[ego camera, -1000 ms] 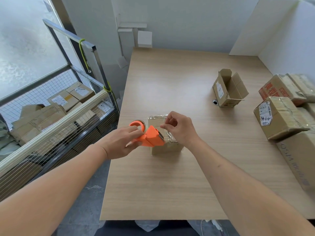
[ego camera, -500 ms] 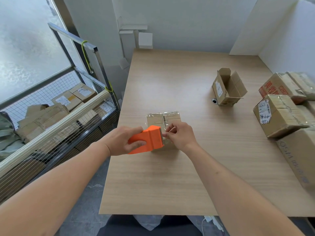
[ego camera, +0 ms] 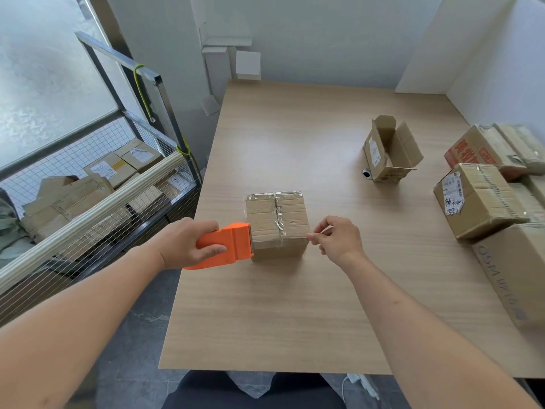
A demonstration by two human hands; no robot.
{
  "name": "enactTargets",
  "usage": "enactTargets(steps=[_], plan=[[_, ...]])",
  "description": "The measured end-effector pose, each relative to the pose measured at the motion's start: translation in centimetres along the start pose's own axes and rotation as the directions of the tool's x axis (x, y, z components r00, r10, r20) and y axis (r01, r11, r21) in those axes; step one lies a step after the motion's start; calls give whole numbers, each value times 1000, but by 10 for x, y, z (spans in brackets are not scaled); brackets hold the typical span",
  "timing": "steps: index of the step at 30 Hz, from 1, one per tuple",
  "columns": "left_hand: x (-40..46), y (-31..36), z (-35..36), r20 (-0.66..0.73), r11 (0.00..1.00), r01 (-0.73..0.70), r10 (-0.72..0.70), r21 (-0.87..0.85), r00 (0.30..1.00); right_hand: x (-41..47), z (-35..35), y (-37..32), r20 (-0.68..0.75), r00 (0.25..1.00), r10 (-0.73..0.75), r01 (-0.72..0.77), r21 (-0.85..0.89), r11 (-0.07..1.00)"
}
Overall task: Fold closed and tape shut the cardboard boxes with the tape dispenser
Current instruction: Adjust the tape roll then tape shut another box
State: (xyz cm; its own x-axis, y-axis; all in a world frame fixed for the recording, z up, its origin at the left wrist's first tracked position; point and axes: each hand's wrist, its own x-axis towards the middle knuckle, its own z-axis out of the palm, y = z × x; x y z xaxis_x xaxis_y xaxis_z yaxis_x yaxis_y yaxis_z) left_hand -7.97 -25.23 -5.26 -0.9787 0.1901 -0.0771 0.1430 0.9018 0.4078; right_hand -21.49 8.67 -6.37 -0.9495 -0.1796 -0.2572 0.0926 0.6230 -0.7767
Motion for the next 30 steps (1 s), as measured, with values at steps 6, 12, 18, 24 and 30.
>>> enactTargets(steps=[6, 12, 18, 24, 30], plan=[[4, -3, 12, 3, 998, 43, -42, -38, 999, 9, 2, 14, 29, 999, 34, -34, -4, 999], [9, -3, 25, 25, 994, 88, -86, -65, 996, 16, 5, 21, 48, 998, 29, -26, -53, 998], [10, -9, 31, 26, 990, 109, -107, -85, 994, 24, 7, 23, 63, 998, 21, -18, -51, 999], [10, -12, 36, 33, 985, 108, -104, -138, 994, 33, 9, 32, 89, 995, 42, -37, -56, 998], [13, -12, 34, 50, 979, 90, -82, -181, 995, 41, 4, 37, 62, 994, 93, -86, -111, 990]])
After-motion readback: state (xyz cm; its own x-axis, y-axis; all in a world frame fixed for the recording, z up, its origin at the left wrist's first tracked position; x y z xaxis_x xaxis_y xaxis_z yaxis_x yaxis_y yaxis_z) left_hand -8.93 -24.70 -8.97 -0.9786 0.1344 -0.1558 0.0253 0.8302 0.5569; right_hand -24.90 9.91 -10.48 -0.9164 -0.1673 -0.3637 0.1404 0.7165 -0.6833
